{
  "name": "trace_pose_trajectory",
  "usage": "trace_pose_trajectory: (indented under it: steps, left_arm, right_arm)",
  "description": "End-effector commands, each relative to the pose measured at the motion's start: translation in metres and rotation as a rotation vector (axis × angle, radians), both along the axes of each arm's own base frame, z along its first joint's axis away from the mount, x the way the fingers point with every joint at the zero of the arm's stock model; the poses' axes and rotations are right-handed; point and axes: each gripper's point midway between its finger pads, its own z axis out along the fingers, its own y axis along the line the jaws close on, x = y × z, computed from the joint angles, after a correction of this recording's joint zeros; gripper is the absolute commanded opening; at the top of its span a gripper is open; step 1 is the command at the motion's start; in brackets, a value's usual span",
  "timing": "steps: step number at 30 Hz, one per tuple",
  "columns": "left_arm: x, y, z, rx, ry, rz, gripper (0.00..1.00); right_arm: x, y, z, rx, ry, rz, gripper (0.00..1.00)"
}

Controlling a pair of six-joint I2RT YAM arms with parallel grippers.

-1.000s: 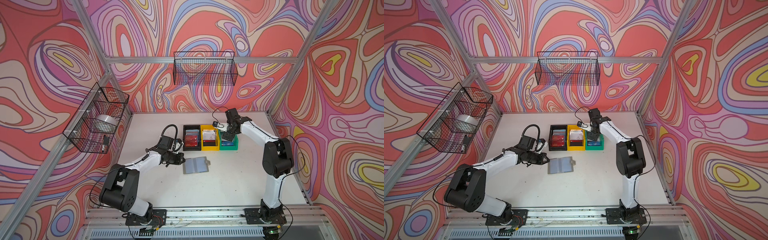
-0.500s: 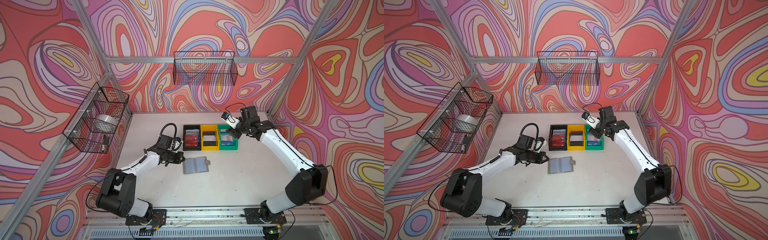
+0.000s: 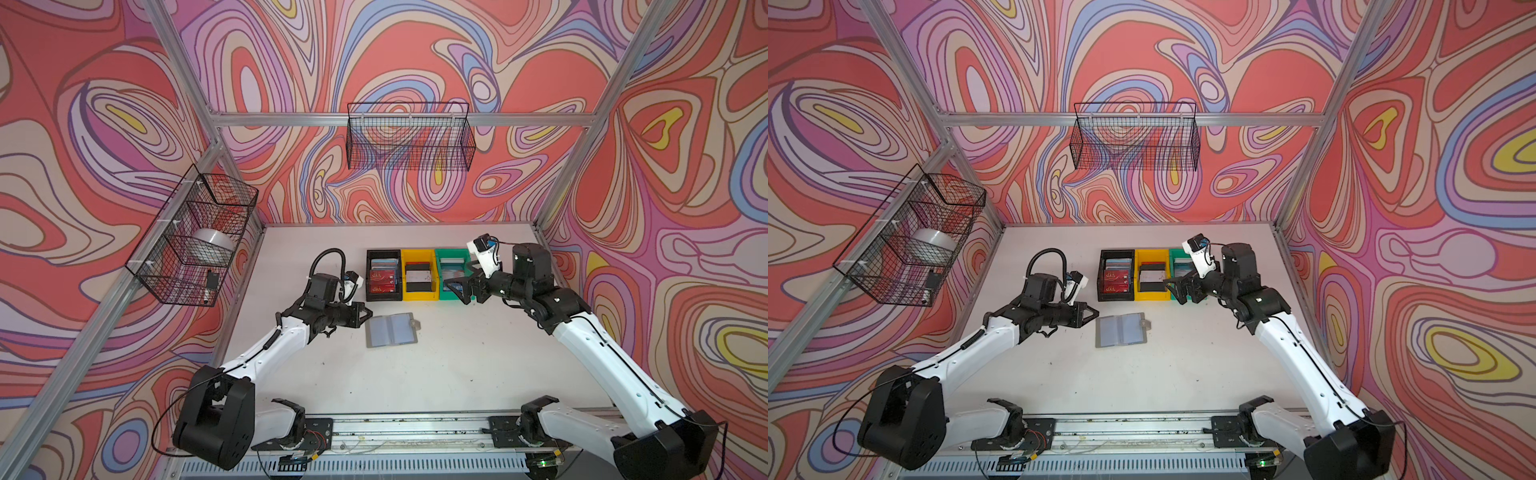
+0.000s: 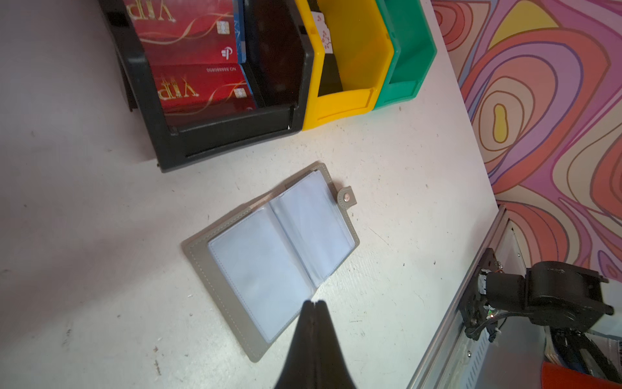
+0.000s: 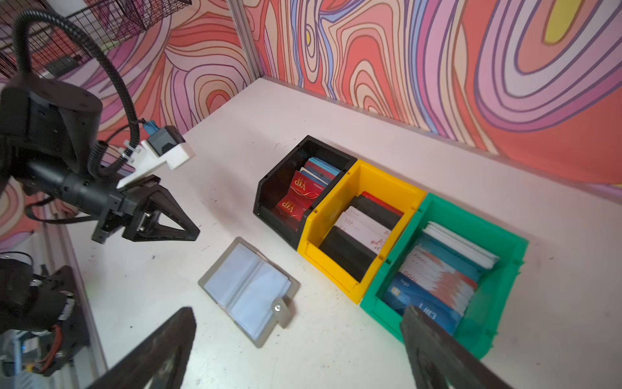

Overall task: Take the credit cards out of the card holder
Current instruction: Reset both arms

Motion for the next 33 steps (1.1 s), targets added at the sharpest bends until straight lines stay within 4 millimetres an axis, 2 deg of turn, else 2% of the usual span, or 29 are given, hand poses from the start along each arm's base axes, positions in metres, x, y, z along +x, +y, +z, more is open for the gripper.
trace_pose_trajectory:
  steps: [1, 5, 8, 12, 13, 19, 25, 30, 33]
  left_arm:
    - [-0.005, 0.0, 0.0, -0.054, 0.014, 0.029, 0.0]
    - [-0.013, 0.006, -0.008, -0.048, 0.019, 0.055, 0.0]
    - [-0.016, 0.014, -0.011, -0.031, -0.01, 0.091, 0.0]
    - [-0.021, 0.022, -0.021, -0.014, 0.006, 0.14, 0.0]
    - [-0.026, 0.024, -0.03, -0.011, 0.03, 0.152, 0.0]
    - [-0.021, 0.032, -0.035, -0.045, -0.021, 0.24, 0.0]
    - [-0.019, 0.05, -0.038, -0.007, -0.1, 0.313, 0.0]
    - [-0.019, 0.061, -0.045, 0.038, -0.111, 0.357, 0.02]
    - [-0.015, 0.064, -0.043, 0.042, -0.153, 0.373, 0.05]
  right_arm:
    - [-0.012, 0.013, -0.026, 0.117, 0.228, 0.005, 0.98]
    - [-0.02, 0.016, -0.047, 0.163, 0.311, 0.007, 0.98]
    - [-0.016, 0.002, -0.05, 0.143, 0.257, -0.085, 0.98]
    - [-0.018, -0.001, -0.053, 0.17, 0.247, -0.115, 0.98]
    - [-0.019, 0.0, -0.057, 0.184, 0.27, -0.12, 0.98]
    - [-0.011, -0.006, -0.096, 0.164, 0.361, -0.202, 0.98]
    - [-0.01, -0.015, -0.095, 0.14, 0.318, -0.241, 0.98]
    - [-0.009, -0.021, -0.106, 0.117, 0.317, -0.273, 0.98]
    - [-0.006, -0.023, -0.109, 0.105, 0.295, -0.283, 0.98]
